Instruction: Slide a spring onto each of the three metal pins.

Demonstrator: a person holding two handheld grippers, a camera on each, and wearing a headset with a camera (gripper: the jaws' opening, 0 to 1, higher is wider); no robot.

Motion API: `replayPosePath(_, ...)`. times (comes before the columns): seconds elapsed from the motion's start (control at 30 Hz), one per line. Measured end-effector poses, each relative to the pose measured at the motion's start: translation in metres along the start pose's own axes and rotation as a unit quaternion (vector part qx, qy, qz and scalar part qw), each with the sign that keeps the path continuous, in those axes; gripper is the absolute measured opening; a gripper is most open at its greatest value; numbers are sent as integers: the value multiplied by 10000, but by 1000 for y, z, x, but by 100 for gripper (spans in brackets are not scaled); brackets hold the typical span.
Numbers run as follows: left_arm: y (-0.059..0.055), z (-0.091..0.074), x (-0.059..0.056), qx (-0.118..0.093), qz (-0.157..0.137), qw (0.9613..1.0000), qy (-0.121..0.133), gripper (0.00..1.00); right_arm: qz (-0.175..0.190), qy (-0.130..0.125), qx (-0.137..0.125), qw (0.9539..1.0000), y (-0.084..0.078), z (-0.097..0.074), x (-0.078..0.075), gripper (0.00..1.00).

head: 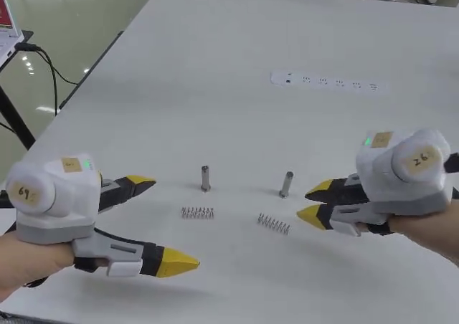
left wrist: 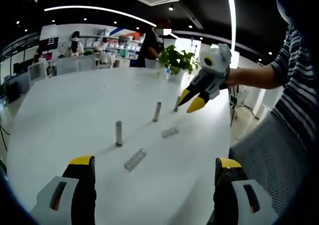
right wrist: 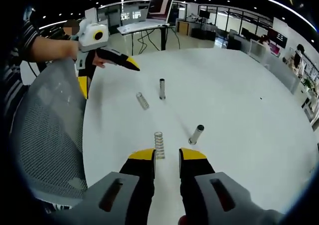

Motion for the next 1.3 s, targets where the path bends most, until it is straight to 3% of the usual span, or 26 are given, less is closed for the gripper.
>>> replayPosePath(0.17, -1, 0, -1, 22, 6, 10000, -8, 98, -196, 153, 197, 9995, -2, 12, 10, 16)
replayPosePath(0.43, -4, 1, -3, 86, 15, 10000, -45, 98, -387, 228, 619, 9971, -8, 28, 12, 16)
replayPosePath(0.63, 1, -1, -5, 62, 41, 9999, -72, 98, -490, 344, 830, 9947, -12, 39, 18, 15)
replayPosePath(0.93, 4, -2, -4, 102, 104, 9998, -128, 98, -467, 360, 1022, 9930, -24, 48, 18, 14)
replayPosePath(1.3, 4, 2, -7, 182, 143, 9995, -217, 97, -570, 396, 1030, 9923, -29, 53, 20, 8)
Point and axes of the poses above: the centre of the closed fingertips' face, and the gripper's own axes: z roughly forward along the fingers, x roughly to its left, y roughly out of its top, the point moved 1 cm from there along -z, roughly backward along the fingers, and after that the axes turned 10 degrees about -y, right-handed, at the moved point
